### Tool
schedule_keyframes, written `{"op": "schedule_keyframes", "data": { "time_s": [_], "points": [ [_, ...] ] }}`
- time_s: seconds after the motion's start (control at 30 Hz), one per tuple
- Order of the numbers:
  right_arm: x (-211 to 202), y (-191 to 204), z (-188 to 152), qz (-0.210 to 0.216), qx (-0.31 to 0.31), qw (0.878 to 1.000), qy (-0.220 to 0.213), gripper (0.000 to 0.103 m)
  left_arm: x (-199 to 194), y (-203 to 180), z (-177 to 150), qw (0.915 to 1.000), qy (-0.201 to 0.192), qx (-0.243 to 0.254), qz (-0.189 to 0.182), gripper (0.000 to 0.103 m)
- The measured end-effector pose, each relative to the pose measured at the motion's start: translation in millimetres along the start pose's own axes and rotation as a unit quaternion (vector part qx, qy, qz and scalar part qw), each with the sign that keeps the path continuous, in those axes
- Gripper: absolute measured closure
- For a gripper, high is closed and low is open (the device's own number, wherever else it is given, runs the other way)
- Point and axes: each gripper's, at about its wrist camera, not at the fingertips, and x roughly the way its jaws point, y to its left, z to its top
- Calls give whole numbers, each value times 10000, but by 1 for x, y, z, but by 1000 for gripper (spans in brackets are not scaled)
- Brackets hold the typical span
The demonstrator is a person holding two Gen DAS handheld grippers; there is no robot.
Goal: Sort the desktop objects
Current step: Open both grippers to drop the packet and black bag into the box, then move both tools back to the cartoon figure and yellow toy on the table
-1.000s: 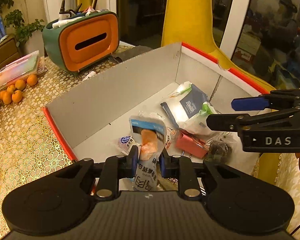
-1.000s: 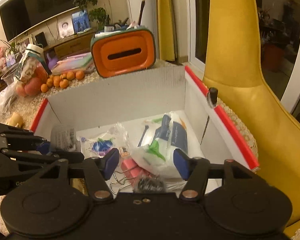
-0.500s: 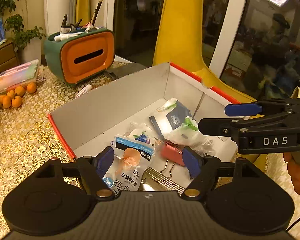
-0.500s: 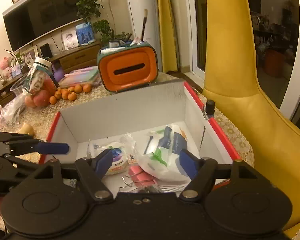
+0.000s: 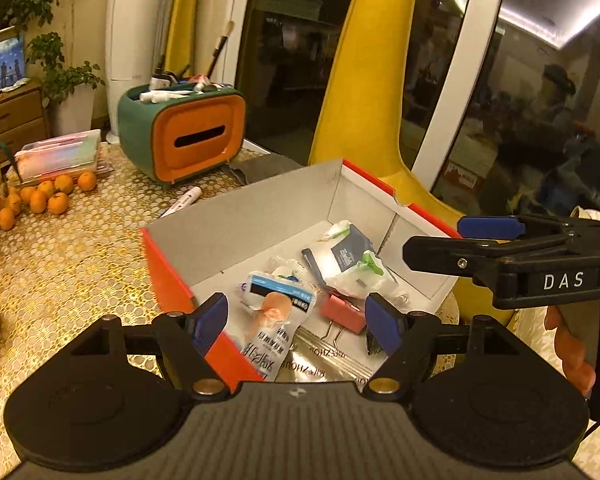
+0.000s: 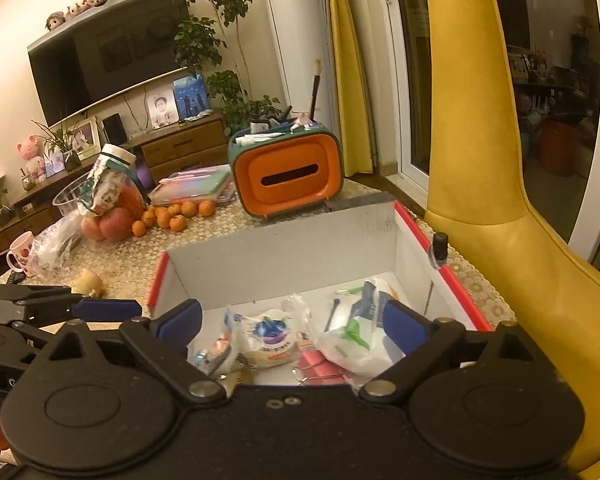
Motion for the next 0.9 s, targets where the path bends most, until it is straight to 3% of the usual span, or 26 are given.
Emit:
{"op": "schedule_keyframes", "data": {
  "time_s": [0.27, 0.4, 0.57, 0.83, 0.9],
  "points": [
    [-14, 32, -11, -108, -256, 9996, -103, 4, -40, 15, -15, 9990, -267, -4, 348, 28],
    [-16, 53, -12, -53, -343, 9994, -87, 4, -60, 26, -25, 9977, -394, -43, 559, 20],
    [-17, 81, -14, 72, -445, 9990, -65, 4, -80, 46, -36, 9954, -497, -174, 801, 19],
    [-7, 127, -15, 328, -632, 9975, -16, 1, -107, 85, -62, 9913, -665, -421, 1052, 1],
    [-2, 139, -15, 370, -692, 9969, 16, 1, -112, 95, -69, 9904, -676, -462, 1117, 1]
  ]
}}
